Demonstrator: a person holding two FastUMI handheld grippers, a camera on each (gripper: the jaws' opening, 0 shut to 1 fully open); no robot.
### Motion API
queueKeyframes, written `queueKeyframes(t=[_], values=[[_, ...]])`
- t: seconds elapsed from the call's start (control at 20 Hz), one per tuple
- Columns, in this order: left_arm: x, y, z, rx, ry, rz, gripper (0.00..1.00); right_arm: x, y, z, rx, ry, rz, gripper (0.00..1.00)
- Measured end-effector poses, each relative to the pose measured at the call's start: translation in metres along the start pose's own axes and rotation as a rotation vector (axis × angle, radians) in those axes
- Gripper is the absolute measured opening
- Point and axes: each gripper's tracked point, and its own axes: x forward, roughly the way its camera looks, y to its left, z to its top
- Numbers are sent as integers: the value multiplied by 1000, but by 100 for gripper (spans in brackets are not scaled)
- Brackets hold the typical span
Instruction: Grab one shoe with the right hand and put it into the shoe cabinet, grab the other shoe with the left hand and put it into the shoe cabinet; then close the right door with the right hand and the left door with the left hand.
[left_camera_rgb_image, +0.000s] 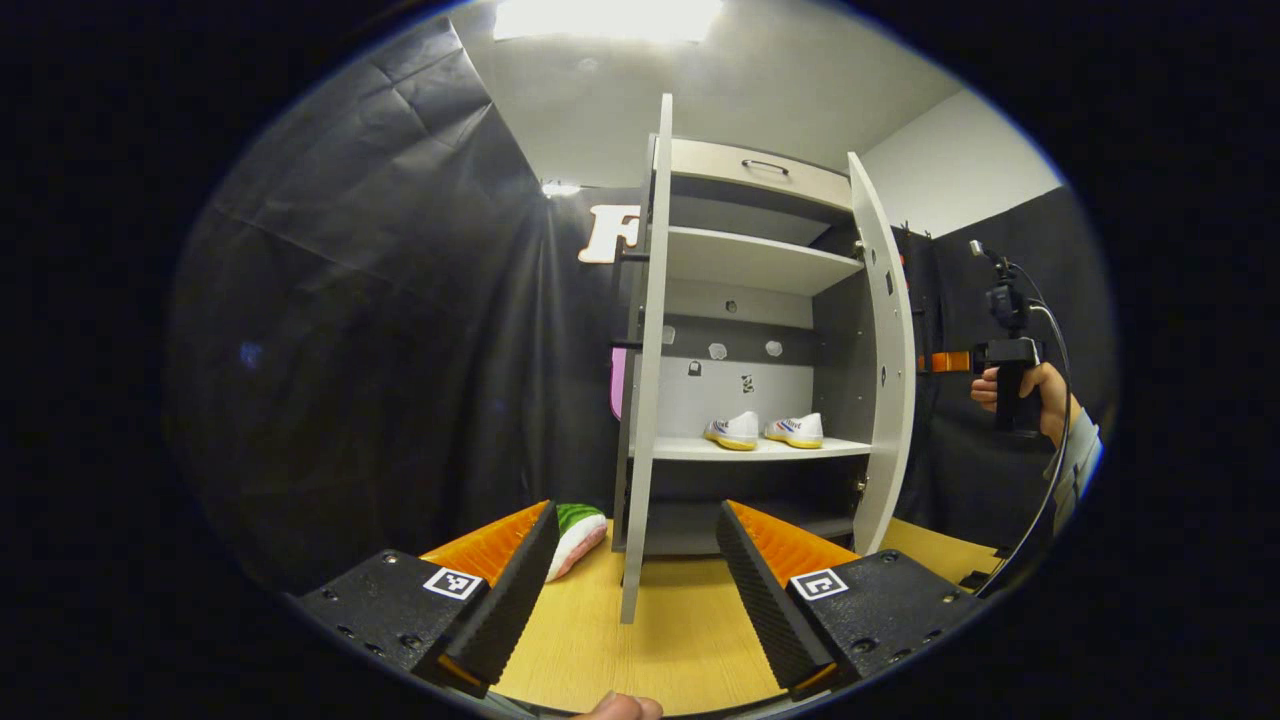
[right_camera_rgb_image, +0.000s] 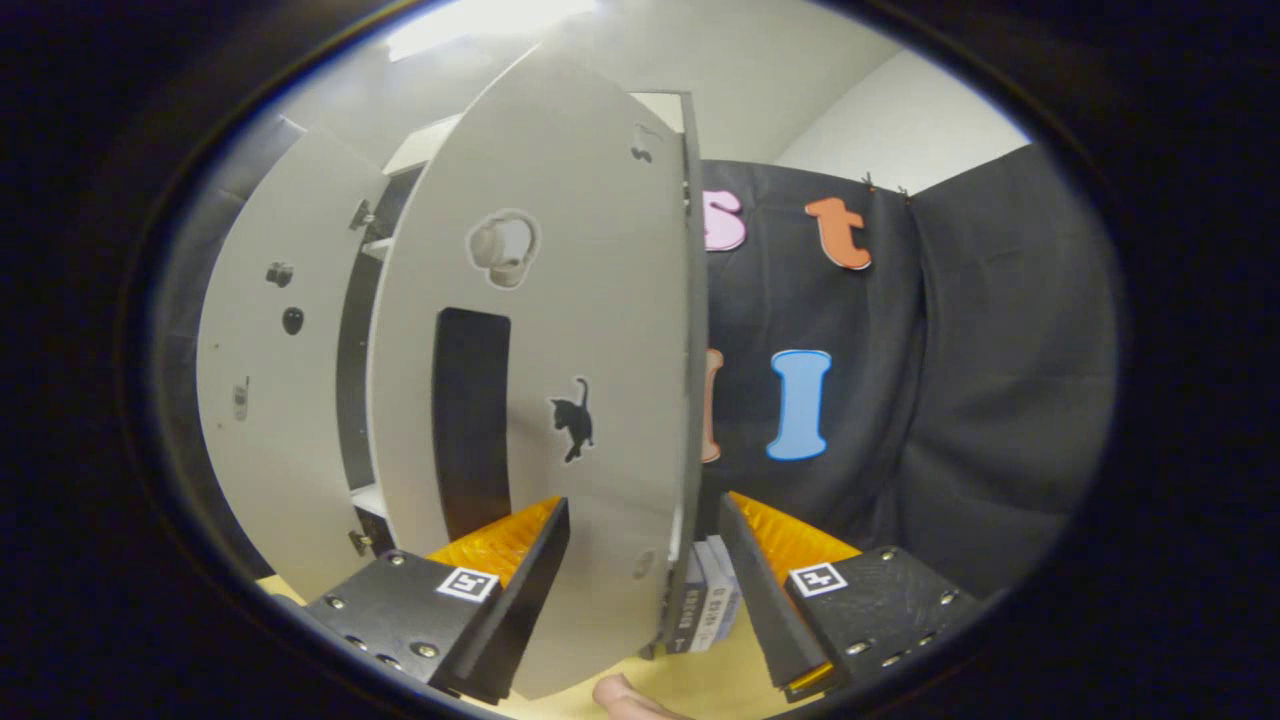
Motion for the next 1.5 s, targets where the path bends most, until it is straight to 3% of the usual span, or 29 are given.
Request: queueKeyframes(t=[0.05,0.2,0.55,0.7,1.0,1.15,1.2,1.25,1.5], values=[[2,2,-5,-2,20,1,96,-3,16,-4,5,4,35,90],[5,9,-13,10,65,9,96,-13,33,1,6,-31,37,98],[21,30,-10,16,112,20,96,-62,60,5,-34,-82,90,98],[35,45,8,24,93,33,96,-80,55,6,-67,-105,80,98],[63,89,64,91,21,129,94,-110,46,7,-73,-140,98,98],[75,99,88,84,22,131,96,-113,35,7,-85,-147,86,98],[82,103,98,74,16,140,93,-115,35,6,-82,-148,89,98],[86,108,107,66,17,144,99,-116,34,6,-81,-149,91,98],[124,114,139,-5,32,106,94,-121,24,-3,-89,-153,97,98]])
